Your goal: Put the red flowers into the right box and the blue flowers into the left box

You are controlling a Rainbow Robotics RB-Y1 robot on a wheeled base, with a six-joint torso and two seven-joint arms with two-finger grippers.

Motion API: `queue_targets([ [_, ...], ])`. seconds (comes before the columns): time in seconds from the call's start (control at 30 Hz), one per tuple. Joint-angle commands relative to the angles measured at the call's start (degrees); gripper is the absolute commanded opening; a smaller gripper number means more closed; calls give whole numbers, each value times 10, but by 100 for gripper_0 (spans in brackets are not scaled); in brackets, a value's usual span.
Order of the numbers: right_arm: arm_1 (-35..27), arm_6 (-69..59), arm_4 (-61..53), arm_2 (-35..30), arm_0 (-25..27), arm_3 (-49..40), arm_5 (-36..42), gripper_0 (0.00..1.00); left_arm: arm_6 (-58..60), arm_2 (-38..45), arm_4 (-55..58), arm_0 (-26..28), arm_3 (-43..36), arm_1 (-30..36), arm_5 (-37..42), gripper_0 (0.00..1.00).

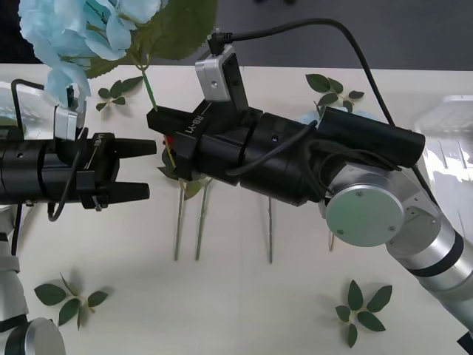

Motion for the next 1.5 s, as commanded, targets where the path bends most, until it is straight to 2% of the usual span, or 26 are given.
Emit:
queue_targets([
  [0.03,-1,17,-1,13,-10,-13,-7,0,-34,-17,-9,13,-5,-12,2,100],
  [0.33,-1,16,-1,18,-10,-11,-7,0,-37,-47,-9,12,-5,-13,2,100],
  [0.37,-1,16,-1,18,-10,-11,-7,0,-37,-49,-9,12,-5,-14,2,96],
  [0.47,-1,16,-1,18,-10,-11,-7,0,-36,-55,-10,12,-5,-13,2,62],
  [0.5,-1,16,-1,18,-10,-11,-7,0,-35,-57,-10,13,-4,-15,2,45],
  [0.53,-1,16,-1,18,-10,-11,-7,0,-35,-57,-10,13,-4,-15,2,37],
  [0.57,-1,16,-1,18,-10,-11,-7,0,-34,-61,-9,13,-4,-14,2,23],
  [0.6,-1,16,-1,18,-10,-11,-7,0,-33,-64,-9,13,-4,-15,2,14],
  [0.7,-1,16,-1,18,-10,-11,-7,0,-33,-68,-9,13,-4,-14,2,4],
  [0.83,-1,16,-1,18,-10,-11,-7,0,-32,-73,-9,13,-4,-15,0,0],
  [1.37,-1,16,-1,18,-10,-11,-7,0,-28,-77,-8,14,-4,-14,-7,0],
  [1.43,-1,16,-1,18,-10,-11,-7,6,-28,-77,-8,14,-4,-14,-8,0],
  [1.47,-1,16,-1,18,-10,-11,-7,16,-28,-76,-7,14,-4,-14,-7,0],
  [1.5,-1,16,-1,18,-10,-11,-7,52,-28,-77,-6,14,-5,-14,-8,0],
])
